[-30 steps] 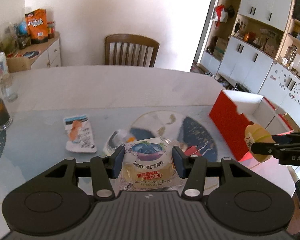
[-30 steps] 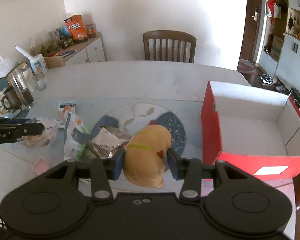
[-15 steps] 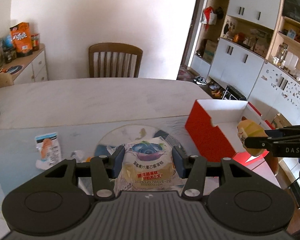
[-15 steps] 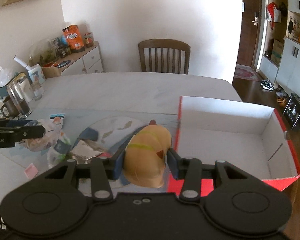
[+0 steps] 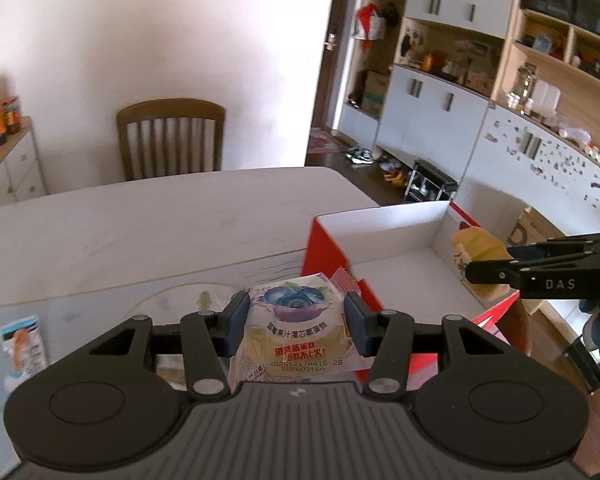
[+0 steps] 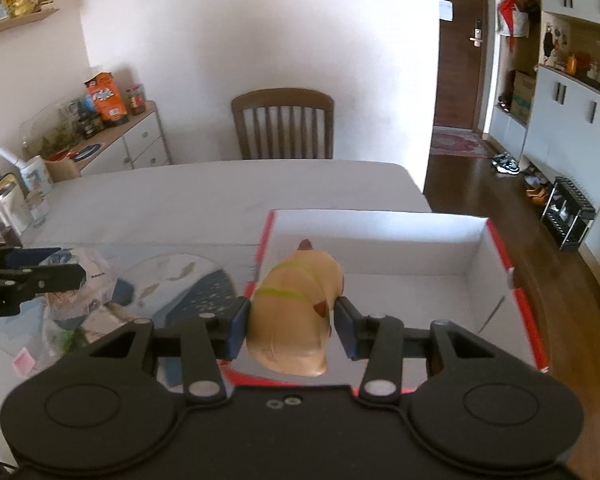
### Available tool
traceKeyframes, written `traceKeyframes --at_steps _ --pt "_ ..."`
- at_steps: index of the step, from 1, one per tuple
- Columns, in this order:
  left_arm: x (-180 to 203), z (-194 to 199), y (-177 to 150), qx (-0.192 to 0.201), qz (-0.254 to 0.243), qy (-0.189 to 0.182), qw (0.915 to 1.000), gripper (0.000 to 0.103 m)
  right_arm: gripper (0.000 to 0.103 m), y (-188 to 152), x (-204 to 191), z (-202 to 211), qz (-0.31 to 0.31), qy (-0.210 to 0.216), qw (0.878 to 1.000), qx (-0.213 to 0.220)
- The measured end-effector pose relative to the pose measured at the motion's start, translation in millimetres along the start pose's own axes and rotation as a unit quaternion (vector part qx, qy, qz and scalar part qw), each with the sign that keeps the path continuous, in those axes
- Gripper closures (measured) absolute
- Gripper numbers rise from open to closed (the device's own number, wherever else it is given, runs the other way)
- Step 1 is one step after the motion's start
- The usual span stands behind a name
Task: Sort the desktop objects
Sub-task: 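Carry the yellow toy and blueberry bun with both tools over the red box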
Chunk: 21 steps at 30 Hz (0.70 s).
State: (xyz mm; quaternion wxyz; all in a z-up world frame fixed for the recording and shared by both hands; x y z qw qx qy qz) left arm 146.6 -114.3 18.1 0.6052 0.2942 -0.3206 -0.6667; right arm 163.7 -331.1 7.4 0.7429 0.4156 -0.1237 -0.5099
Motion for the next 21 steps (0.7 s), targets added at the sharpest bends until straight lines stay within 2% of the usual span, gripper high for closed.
traceKeyframes --at_steps 15,21 --pt "83.5 -41.6 36.7 0.013 -0.067 -0.044 0.9967 0.053 0.058 4.7 65.0 -7.7 -0.012 -0.027 1.0 -0.001" --pt "109.7 -60.9 43.2 0.011 -0.094 -0.047 0.9944 0.053 0.058 7.6 90.6 -14.1 -0.01 -0.035 0.999 -0.014"
Point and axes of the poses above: each gripper's, at about its wrist camera, not at the fingertips, and z roughly against the way its jaws point, x to its right, y to its top, the point moved 2 cm from there along -z, roughly the way its jaws point, and after that the axes turned 12 degrees about y, right-handed, at the moved point
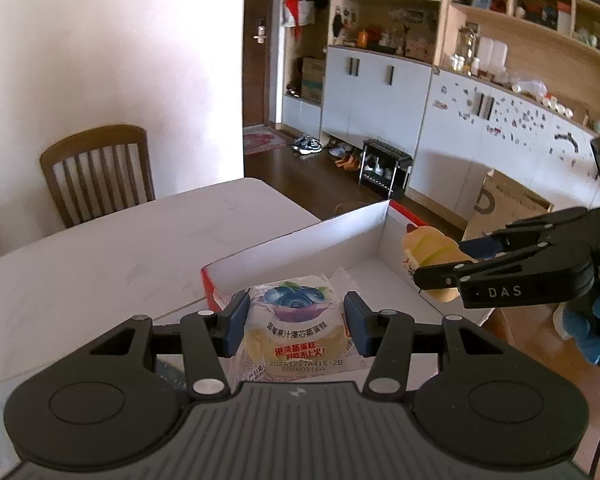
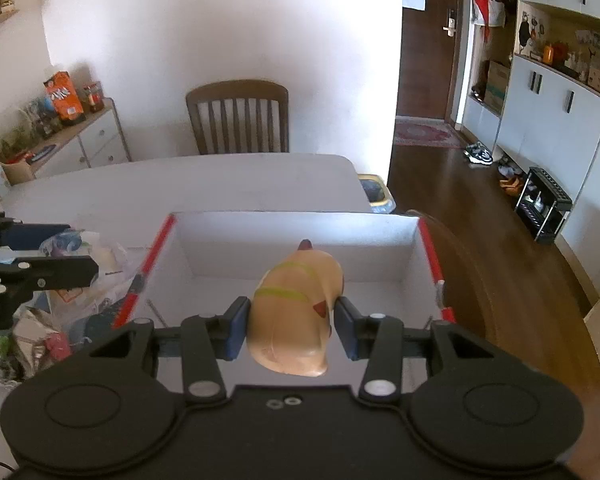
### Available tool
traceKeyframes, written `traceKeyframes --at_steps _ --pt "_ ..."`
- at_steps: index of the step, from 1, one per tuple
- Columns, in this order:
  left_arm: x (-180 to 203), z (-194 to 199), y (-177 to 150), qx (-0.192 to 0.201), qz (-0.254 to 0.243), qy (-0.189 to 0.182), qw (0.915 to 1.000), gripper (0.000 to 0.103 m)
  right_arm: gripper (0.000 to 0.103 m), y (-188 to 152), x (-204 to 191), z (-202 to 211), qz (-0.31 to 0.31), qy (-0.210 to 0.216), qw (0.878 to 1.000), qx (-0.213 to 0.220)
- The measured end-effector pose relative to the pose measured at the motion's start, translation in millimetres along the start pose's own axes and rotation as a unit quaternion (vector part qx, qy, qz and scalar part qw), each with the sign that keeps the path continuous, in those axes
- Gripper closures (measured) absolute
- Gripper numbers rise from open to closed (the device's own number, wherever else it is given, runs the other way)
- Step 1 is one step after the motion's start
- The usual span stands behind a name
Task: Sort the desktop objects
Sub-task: 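Carry the yellow toy and blueberry bun with both tools over the red box, then lower both tools into the box and open them, releasing toy and bun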
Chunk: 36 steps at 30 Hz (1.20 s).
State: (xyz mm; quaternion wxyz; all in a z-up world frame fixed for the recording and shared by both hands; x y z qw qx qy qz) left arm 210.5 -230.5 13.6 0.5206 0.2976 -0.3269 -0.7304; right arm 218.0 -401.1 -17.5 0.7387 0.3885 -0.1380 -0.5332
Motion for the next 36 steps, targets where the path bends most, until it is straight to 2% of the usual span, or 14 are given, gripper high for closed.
traceKeyframes --at_steps 9,16,21,30,36 --pt "28.0 -40.4 -2.0 -0.026 -0.06 0.002 0.9978 0.053 0.058 0.2 27.6 -24.0 -0.011 -0.009 1.0 -0.023" --pt "39.5 -71.8 -10.5 -0.064 -0.086 -0.001 0.9942 0.053 0.058 -3.4 37.2 -54.9 -0.015 0.006 0.998 -0.067" --pt "47.2 -92.6 -23.0 -0.09 -0.109 0.001 0.99 0.053 0.058 -9.8 33.6 -77.2 0.003 0.004 0.995 -0.101" --pt "49.3 -120.0 -39.3 -0.153 -0.117 -0.005 0.9812 0.053 0.058 -14.1 33.8 -102.8 0.012 0.001 0.989 -0.147" --pt "55.5 -125.0 -41.9 -0.165 -0.145 -0.001 0.9755 0.052 0.058 -19.1 36.9 -116.4 0.004 0.002 0.985 -0.174"
Point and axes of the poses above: each gripper's, at about its wrist camera, not at the fingertips, and z roughly against the way its jaws point, x to its right, y to its top, the point moved 2 cm from there along -z, roughly the way its jaws point, and after that the axes turned 12 degrees about y, right-handed, at the moved point
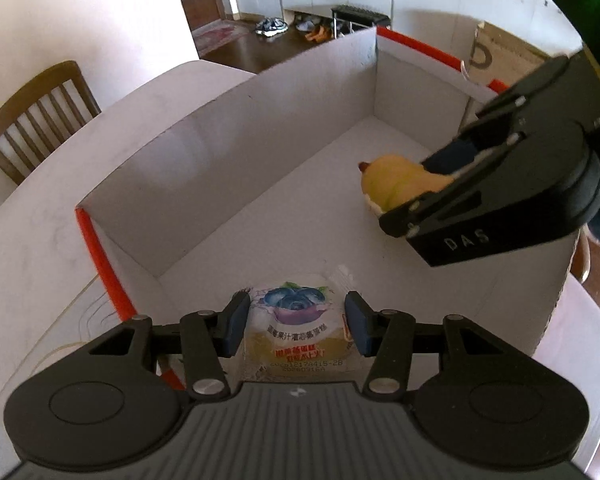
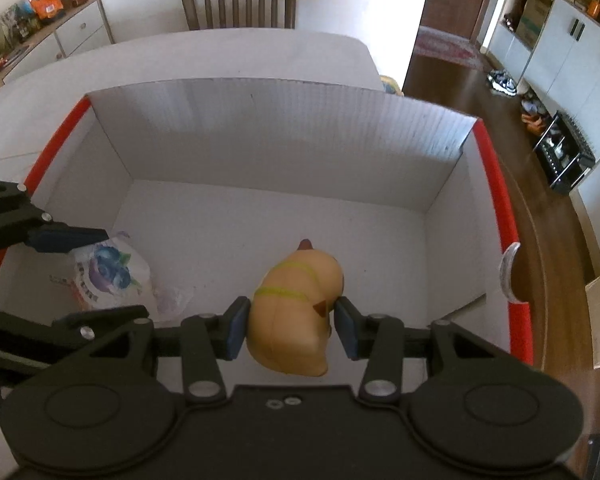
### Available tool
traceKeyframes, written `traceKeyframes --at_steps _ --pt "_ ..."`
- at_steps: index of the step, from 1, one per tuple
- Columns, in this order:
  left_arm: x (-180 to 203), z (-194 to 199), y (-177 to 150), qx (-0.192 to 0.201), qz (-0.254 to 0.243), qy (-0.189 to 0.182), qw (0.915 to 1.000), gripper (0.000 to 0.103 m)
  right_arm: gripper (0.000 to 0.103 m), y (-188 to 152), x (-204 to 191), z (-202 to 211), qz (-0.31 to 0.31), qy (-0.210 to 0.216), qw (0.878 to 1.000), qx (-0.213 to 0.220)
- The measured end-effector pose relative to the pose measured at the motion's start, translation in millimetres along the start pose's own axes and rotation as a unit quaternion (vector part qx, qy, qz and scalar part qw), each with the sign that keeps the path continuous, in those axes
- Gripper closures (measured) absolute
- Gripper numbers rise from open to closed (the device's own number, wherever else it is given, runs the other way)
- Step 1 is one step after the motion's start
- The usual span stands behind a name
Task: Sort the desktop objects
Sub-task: 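Lower both tools into the box and open them, releasing toy and bun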
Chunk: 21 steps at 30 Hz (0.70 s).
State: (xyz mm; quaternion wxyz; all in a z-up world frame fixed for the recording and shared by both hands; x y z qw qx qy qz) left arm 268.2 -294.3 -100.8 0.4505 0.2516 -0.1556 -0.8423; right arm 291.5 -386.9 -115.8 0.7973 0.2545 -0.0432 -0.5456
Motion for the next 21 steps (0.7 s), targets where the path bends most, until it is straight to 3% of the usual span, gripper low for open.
traceKeyframes --at_steps 11,14,17,21 --pt "-5.6 4.3 -0.1 -0.003 -0.002 -0.018 0.9998 0.05 0.055 3.4 0.6 -5.1 -0.011 0.0 1.0 -0.019" --pt "-3.3 3.5 7.0 0.002 0.001 -0.022 0.9998 0.042 0.053 5.8 2.5 -4.0 -0.013 0.001 1.0 -0.016" --pt "-4.2 7.7 5.9 0.009 0.004 -0.024 0.9997 0.041 0.048 4.8 5.8 -1.4 -0.021 0.005 1.0 -0.014" --pt "-7.9 16.1 6.7 0.023 0.017 -0.027 0.9992 0.031 0.032 6.0 8.4 5.3 -0.027 0.011 1.0 0.003"
Point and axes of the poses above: each gripper's, at about its wrist camera, not at the fingertips, and z roughly against the way its jaws point, x to its right, y to its top, the point moved 2 cm from there along -z, roughly the way its jaws point, and after that the axes turned 12 degrees about y, right-handed, at the moved point
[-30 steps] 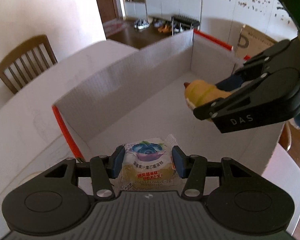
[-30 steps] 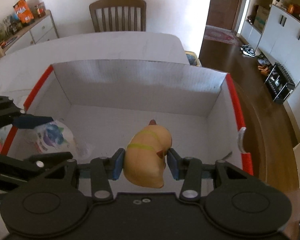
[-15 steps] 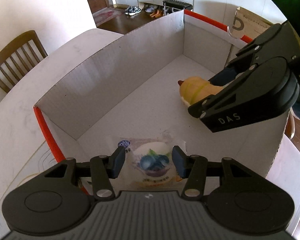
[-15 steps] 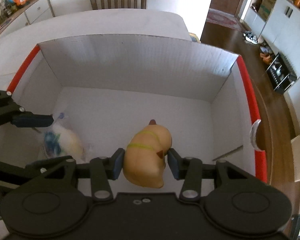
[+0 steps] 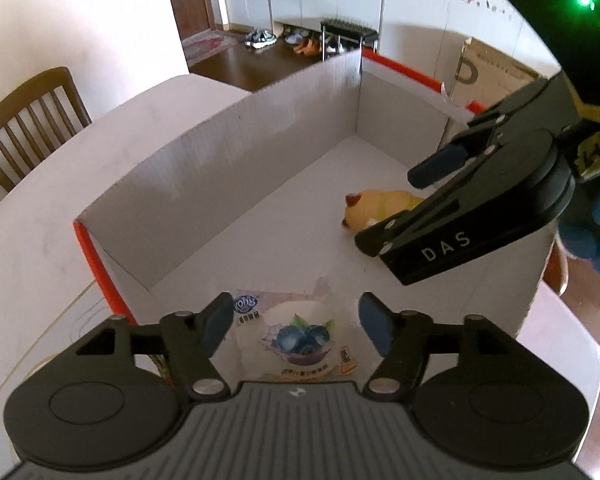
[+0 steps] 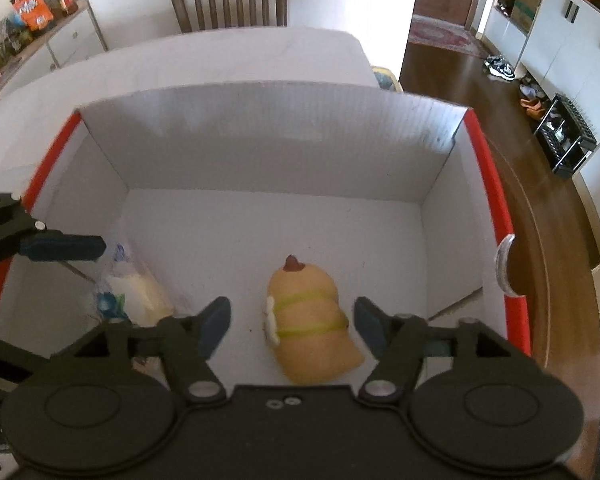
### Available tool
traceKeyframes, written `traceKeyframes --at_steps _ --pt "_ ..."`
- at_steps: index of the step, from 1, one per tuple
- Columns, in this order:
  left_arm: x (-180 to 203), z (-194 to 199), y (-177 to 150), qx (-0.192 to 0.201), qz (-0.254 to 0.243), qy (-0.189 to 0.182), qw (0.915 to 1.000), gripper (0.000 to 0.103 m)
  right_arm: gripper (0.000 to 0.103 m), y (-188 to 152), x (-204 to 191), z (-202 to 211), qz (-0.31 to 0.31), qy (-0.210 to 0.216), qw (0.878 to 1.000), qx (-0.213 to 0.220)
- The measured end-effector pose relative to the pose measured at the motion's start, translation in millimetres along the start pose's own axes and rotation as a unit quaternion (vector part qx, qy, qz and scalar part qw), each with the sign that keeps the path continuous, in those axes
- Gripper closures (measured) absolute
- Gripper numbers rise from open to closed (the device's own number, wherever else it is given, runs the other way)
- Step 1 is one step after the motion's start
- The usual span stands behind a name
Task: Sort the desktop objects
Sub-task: 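Lower both tools into the box and open them, releasing toy and bun, then lift both tools out of the box and return over the table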
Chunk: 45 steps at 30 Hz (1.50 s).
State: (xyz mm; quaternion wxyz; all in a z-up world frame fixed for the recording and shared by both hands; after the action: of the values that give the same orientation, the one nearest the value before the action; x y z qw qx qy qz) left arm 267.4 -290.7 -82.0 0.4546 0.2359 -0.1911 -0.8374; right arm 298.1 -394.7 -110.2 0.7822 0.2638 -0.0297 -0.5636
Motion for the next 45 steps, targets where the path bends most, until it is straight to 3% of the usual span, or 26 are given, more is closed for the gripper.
traceKeyframes --at_steps 11,16,33,45 --pt "-5.1 22.1 5.0 0.037 0.03 0.007 0.9988 0.019 0.023 -2.0 4.9 19.2 -0.011 0.023 0.999 0.027" --pt "-2.7 32.5 5.5 0.053 0.038 0.009 0.9979 0.003 0.022 -2.6 6.6 34.1 -0.009 0.024 0.999 0.047" --pt "-16.1 77.7 -10.7 0.106 0.077 0.01 0.9914 0.0 0.018 -8.2 -8.4 79.4 -0.003 0.04 0.993 0.108" --pt "-41.7 120.7 -37.7 0.14 0.111 0.007 0.9839 0.0 0.017 -22.6 -52.4 115.0 -0.003 0.033 0.985 0.168"
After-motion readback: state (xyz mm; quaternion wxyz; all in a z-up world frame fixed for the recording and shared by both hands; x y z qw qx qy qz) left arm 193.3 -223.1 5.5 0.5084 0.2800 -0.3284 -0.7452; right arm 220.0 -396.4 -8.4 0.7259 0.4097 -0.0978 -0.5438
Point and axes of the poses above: each gripper's, at about its wrist camera, not at the fingertips, and z roughly against the way its jaws point, x to its right, y to its top, the point moved 2 cm from there along -z, roughly the way its jaws point, and after that the axes turned 12 degrees about y, right-handed, at the moved point
